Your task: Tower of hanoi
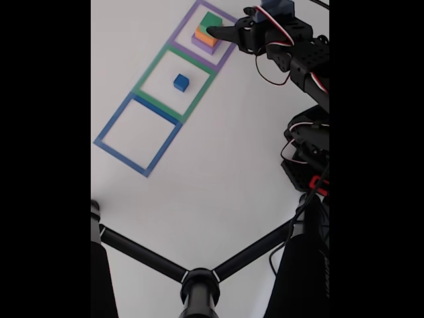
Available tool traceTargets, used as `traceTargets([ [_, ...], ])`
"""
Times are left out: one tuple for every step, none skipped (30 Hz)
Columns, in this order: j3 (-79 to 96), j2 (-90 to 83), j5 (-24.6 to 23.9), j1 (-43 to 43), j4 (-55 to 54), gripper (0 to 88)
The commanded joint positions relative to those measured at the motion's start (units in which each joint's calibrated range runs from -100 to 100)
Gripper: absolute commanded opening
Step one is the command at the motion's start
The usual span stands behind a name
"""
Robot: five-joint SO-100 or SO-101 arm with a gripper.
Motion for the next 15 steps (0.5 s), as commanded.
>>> traceTargets([
  [1.34,3.30,0.59,-2.32,-10.26,36.4],
  [1.61,4.59,0.59,-3.08,-12.37,36.4],
  [1.70,5.72,0.59,-3.56,-13.83,36.3],
  [1.70,7.02,0.59,-4.14,-15.53,36.2],
  [1.79,8.07,0.59,-4.62,-17.15,36.2],
  [1.79,9.36,0.59,-5.10,-18.93,36.1],
  [1.70,10.33,0.59,-5.29,-20.14,36.1],
  [1.43,11.22,0.59,-5.58,-20.95,36.0],
  [1.24,11.70,0.59,-5.67,-21.36,35.9],
  [0.97,12.18,0.59,-5.67,-21.76,35.8],
  [0.88,12.67,0.59,-5.67,-22.08,35.8],
  [0.70,13.31,0.59,-5.58,-22.65,35.7],
  [0.61,14.12,0.59,-5.29,-23.38,35.6],
  [0.61,14.93,0.59,-5.19,-24.35,35.6],
  [0.43,15.98,0.59,-5.00,-25.24,35.6],
])
